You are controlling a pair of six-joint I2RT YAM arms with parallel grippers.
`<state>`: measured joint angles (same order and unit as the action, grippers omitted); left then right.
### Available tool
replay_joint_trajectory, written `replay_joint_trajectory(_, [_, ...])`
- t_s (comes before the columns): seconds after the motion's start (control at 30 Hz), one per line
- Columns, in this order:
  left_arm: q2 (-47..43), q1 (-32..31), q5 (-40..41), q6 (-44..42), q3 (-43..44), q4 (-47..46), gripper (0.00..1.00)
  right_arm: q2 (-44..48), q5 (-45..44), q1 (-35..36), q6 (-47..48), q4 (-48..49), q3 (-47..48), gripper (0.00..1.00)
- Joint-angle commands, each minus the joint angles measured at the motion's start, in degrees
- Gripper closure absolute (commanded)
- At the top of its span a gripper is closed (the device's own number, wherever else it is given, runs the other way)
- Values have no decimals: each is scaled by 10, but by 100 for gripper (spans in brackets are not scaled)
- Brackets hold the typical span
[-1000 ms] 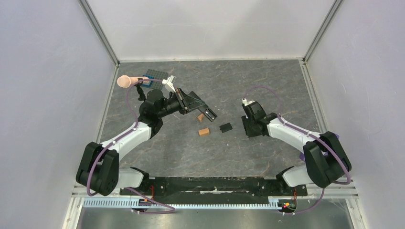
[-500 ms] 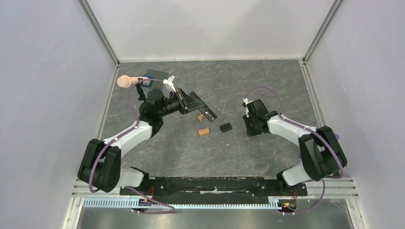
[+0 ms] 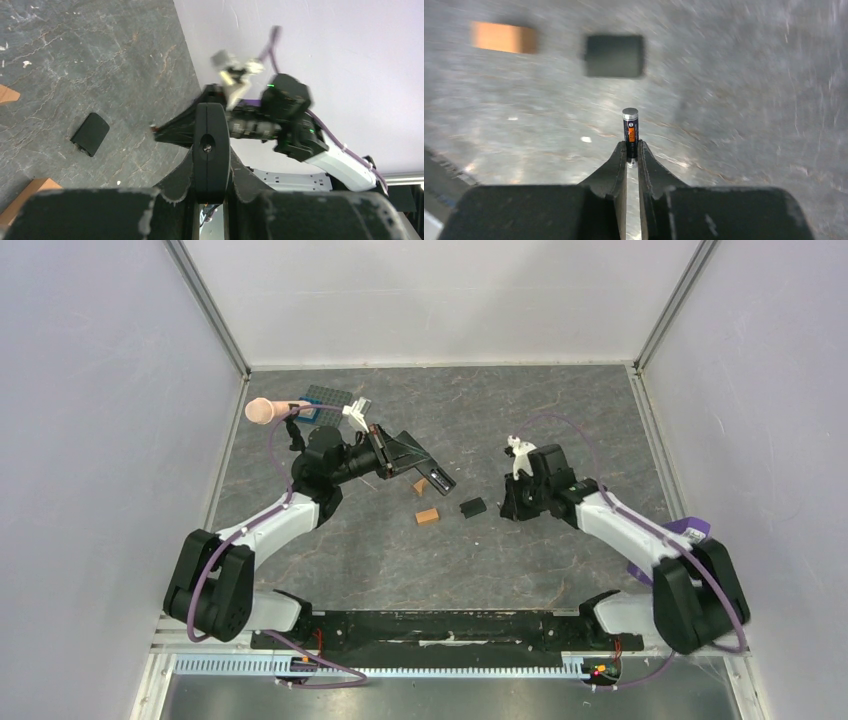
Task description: Load the batteries into the remote control
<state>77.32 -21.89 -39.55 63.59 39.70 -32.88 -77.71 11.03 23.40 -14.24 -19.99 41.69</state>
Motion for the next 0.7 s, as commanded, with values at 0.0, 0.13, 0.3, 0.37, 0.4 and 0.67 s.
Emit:
replay_joint_trajectory(0.0, [-6, 3, -4, -32, 28, 33, 98, 128, 172, 5, 31, 106, -6, 98])
replay_joint_trajectory(0.13, [-10, 3, 2, -59, 51, 71, 98, 219, 269, 17, 54, 170, -17, 95])
replay_joint_trajectory(0.3, [-9, 3, -13, -74, 71, 72, 98, 262, 429, 22, 29, 224, 2, 93])
replay_joint_trajectory(0.37, [-13, 3, -21, -85, 73, 72, 98, 265, 467, 27, 27, 219, 18, 93])
replay_joint_trajectory(0.4, [-14, 2, -27, -91, 74, 71, 98, 269, 478, 30, 31, 215, 24, 93])
replay_joint_trajectory(0.67, [-16, -2, -56, -83, 67, 54, 98, 257, 386, 36, 58, 88, 91, 87])
